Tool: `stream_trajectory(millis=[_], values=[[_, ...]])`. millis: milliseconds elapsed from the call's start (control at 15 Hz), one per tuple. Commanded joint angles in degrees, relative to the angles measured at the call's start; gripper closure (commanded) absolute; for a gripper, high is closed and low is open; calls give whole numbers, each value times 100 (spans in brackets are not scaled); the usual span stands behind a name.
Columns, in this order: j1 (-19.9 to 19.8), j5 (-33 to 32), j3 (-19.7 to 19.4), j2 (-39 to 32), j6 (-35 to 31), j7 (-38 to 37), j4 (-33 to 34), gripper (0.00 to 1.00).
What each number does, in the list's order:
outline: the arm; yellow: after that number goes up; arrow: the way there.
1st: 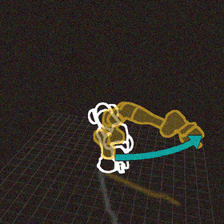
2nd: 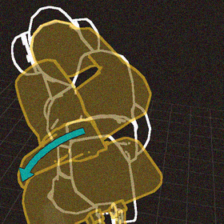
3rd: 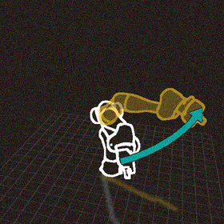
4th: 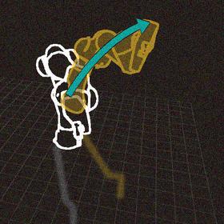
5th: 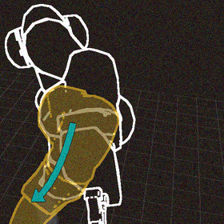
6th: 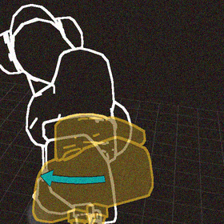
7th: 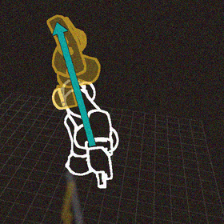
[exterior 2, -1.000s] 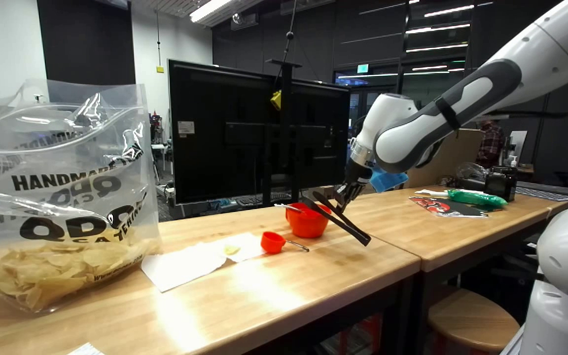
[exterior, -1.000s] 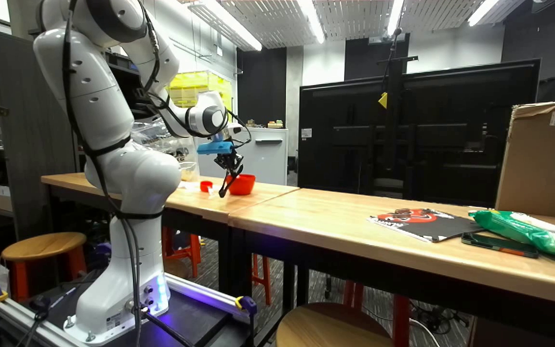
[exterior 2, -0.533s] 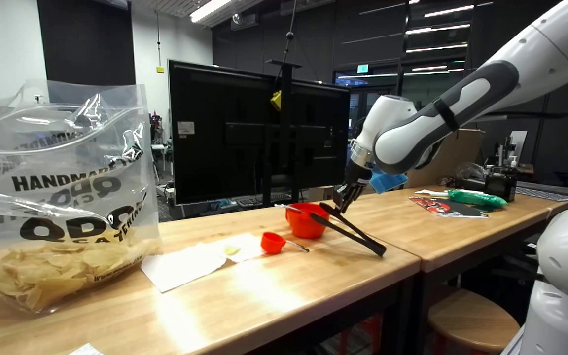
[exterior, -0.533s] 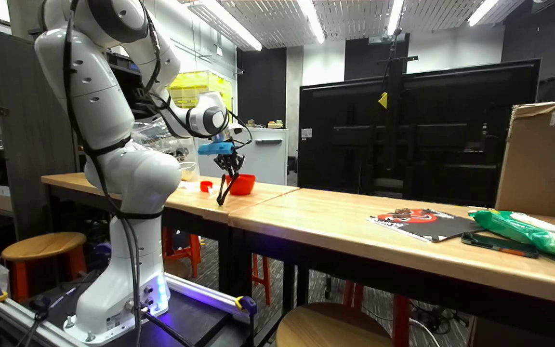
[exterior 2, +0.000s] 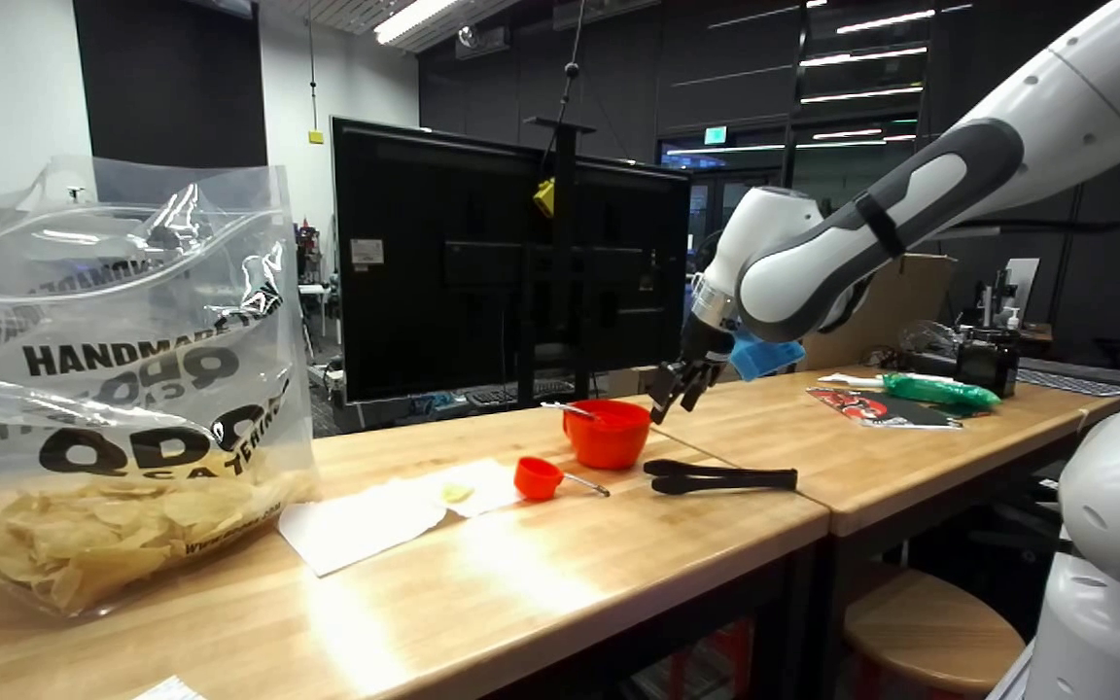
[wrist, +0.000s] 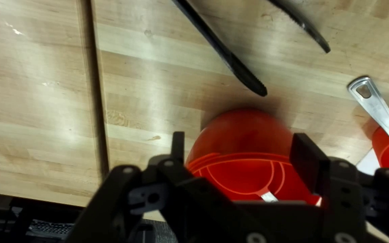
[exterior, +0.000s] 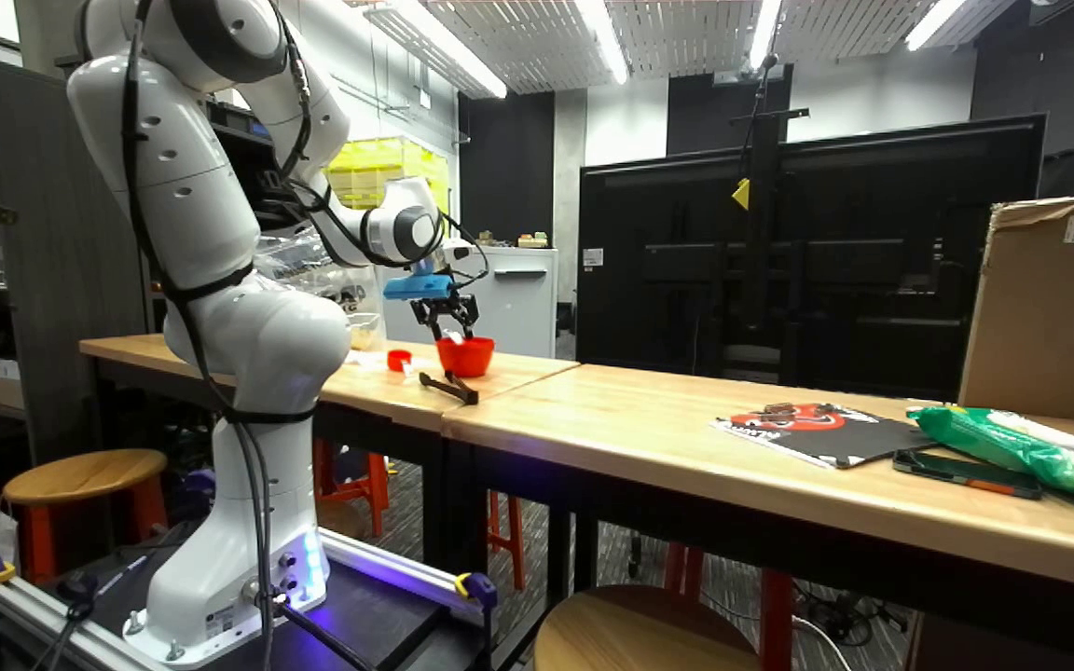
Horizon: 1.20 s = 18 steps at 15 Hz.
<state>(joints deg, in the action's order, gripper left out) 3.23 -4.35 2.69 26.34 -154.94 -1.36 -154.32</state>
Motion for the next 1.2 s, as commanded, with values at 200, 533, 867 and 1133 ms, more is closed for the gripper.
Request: stream_trajectory(millis=[200, 533, 867, 1133], values=[[-64, 43, -27, 76, 269, 98, -1, 0], [-105, 96, -118, 208, 1182, 74, -64, 0], [-173, 157, -69, 415, 2705, -177, -10, 0], [-185, 130, 3, 656, 3301, -401, 49, 0]])
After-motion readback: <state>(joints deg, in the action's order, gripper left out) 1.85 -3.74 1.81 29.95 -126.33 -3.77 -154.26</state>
